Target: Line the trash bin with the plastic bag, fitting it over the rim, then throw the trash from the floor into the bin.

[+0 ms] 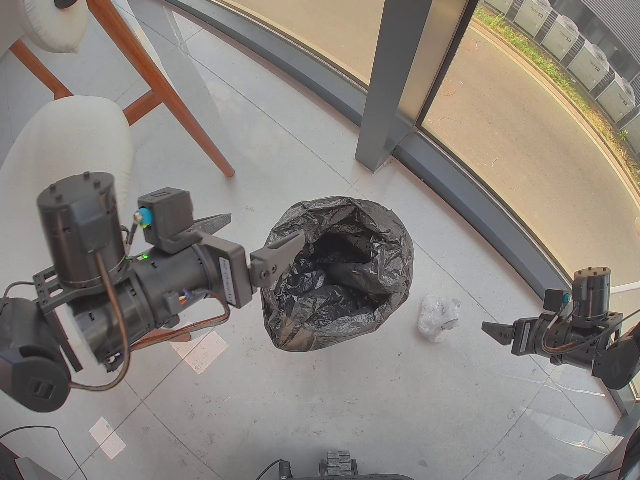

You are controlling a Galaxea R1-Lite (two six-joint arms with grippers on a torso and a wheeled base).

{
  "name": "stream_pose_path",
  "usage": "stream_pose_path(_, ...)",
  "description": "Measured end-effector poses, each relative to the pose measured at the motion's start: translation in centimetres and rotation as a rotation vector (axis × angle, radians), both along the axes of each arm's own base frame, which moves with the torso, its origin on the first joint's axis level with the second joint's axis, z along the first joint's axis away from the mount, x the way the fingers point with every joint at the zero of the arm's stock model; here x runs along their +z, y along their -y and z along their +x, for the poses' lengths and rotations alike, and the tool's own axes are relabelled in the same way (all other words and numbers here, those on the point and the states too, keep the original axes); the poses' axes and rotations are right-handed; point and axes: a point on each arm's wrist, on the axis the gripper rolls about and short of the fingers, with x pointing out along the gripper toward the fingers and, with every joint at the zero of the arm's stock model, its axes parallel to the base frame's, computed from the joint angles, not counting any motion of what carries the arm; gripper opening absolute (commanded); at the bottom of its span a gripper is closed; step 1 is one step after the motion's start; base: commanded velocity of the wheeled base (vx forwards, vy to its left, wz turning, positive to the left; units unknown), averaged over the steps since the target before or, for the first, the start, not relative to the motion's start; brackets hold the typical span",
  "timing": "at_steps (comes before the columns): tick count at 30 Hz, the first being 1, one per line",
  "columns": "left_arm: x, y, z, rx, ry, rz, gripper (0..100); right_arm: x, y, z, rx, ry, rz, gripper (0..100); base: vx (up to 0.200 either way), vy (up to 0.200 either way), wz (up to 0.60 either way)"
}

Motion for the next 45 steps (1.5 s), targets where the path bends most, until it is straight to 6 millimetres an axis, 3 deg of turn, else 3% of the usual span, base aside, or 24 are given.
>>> stream_pose_path(8, -0.9, -2.5, -3.6, -0.051, -0.007, -0.002, 100, -1.0, -0.3, -1.0, 0.057, -0.051, -0.019, 100, 0.000, 0.000, 0.00)
stream_pose_path(16, 0.4, -5.2, -5.7, -0.067, 0.063, -0.051, 100, -1.3, -1.7, 2.6, 0.083, -0.021, -0.015, 100, -0.175, 0.000, 0.00)
stream_pose_path(26, 1.5, -6.0, -6.3, -0.058, 0.114, -0.078, 100, -1.8, -2.9, 4.9, 0.115, -0.002, -0.033, 100, -0.160, 0.000, 0.00)
stream_pose_path(33, 2.7, -6.6, -5.9, -0.017, 0.154, -0.098, 100, -0.7, -3.7, 8.6, 0.122, 0.098, -0.038, 100, 0.000, 0.000, 0.00)
stream_pose_path(45, 3.7, -7.2, -5.5, -0.043, 0.185, -0.110, 100, -0.2, -5.3, 15.7, 0.094, 0.241, -0.086, 100, 0.000, -0.200, 0.00)
